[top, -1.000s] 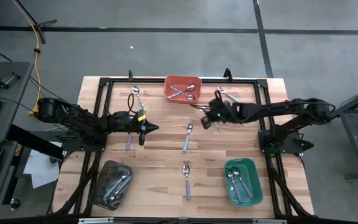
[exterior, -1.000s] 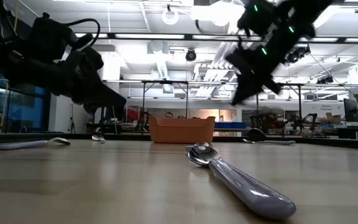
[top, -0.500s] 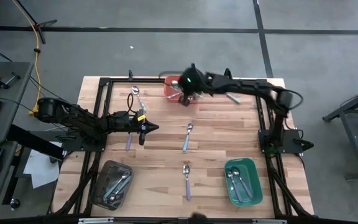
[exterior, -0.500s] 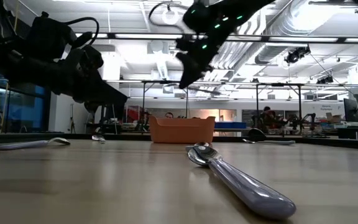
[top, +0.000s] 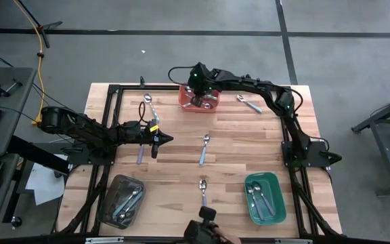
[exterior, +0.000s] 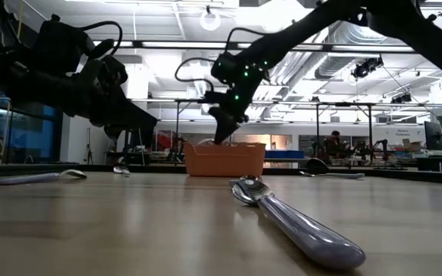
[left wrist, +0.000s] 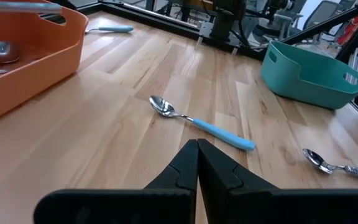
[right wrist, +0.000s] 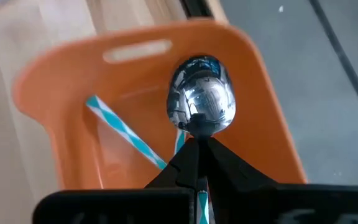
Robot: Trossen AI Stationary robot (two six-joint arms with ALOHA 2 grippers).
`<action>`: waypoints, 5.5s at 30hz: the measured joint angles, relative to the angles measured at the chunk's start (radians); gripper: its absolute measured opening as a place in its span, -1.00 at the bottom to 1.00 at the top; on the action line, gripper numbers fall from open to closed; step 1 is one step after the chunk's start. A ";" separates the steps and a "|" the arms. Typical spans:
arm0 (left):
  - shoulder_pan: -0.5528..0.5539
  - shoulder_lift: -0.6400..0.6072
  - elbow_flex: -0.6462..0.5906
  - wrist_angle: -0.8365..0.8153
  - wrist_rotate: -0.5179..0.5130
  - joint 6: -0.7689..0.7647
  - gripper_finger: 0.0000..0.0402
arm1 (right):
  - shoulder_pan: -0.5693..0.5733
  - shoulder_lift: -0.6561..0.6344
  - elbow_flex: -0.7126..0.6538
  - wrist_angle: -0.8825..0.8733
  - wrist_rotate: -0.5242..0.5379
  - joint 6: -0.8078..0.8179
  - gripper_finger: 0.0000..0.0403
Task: Sort silverware by color (type)
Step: Put the middle right blue and white spoon into the orange bin, then put the bottom violet spoon into the green bin
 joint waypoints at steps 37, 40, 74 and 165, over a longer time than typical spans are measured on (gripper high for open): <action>0.000 0.000 0.000 -0.011 -0.001 0.041 -1.00 | -0.010 0.033 0.009 0.061 -0.060 0.090 -0.55; 0.000 0.000 0.000 -0.012 -0.001 0.053 -1.00 | 0.023 0.015 0.009 0.090 0.004 0.064 -0.69; -0.025 0.000 0.001 -0.080 -0.073 0.019 -0.93 | 0.687 -0.657 -0.985 0.672 0.456 0.630 -1.00; -0.218 -0.172 0.235 -0.837 -0.274 -0.016 -0.48 | 0.875 -0.899 -0.984 0.273 -0.185 1.020 -1.00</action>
